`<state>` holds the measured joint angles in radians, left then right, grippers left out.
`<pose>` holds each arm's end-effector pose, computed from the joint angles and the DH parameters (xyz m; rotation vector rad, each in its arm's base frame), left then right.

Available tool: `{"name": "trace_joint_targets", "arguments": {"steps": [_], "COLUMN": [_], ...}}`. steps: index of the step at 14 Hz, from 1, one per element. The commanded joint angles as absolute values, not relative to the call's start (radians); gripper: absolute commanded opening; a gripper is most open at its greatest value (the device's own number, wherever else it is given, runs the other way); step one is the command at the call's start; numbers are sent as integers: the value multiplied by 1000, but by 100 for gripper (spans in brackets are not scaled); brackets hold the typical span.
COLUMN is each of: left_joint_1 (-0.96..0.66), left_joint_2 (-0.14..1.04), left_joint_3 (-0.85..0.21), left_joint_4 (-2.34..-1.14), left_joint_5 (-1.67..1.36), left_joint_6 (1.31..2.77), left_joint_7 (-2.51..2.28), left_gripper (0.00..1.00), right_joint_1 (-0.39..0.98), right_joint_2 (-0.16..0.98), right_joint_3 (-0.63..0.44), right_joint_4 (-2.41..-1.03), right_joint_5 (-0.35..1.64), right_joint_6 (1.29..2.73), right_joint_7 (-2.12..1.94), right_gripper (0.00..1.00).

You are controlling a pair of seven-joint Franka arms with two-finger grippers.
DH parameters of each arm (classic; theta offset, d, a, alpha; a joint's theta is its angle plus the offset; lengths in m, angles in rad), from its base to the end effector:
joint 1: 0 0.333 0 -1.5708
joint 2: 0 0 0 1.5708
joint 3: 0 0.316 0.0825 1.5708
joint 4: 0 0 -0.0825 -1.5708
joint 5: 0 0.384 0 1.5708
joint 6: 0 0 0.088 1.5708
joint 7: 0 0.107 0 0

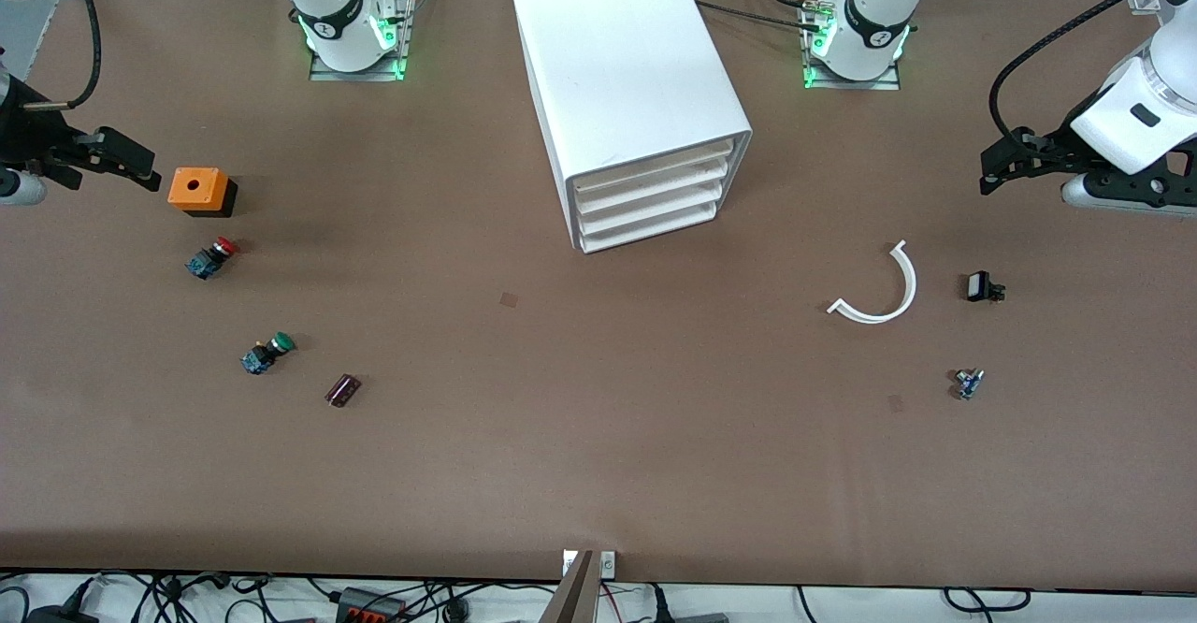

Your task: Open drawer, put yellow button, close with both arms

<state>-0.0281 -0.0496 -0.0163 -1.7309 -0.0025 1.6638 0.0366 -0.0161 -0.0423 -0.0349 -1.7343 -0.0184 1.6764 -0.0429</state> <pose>0.5430 -0.0246 0.5838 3.1373 -0.1267 -0.0275 0.5457 -0.0300 0.5793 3.1254 -0.0093 -0.0256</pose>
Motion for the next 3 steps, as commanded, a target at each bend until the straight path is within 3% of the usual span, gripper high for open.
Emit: {"name": "trace_joint_targets", "arguments": {"steps": [1, 3], "left_joint_1": [-34, -34], "left_joint_2": [-58, -58], "left_joint_3": [-14, -14], "left_joint_4": [-1723, -1723], "left_joint_5": [-2, -3], "left_joint_6": [1637, 1634], "left_joint_7": [34, 32], "left_gripper": [100, 100], "right_joint_1": [-32, -32], "right_joint_2": [-74, -74], "right_joint_3": [-23, -23], "right_joint_4": [-1761, -1761], "right_joint_5": [-31, -31], "right_joint_6": [1674, 1674], "right_joint_7": [-52, -52], "right_gripper": [100, 100]}}
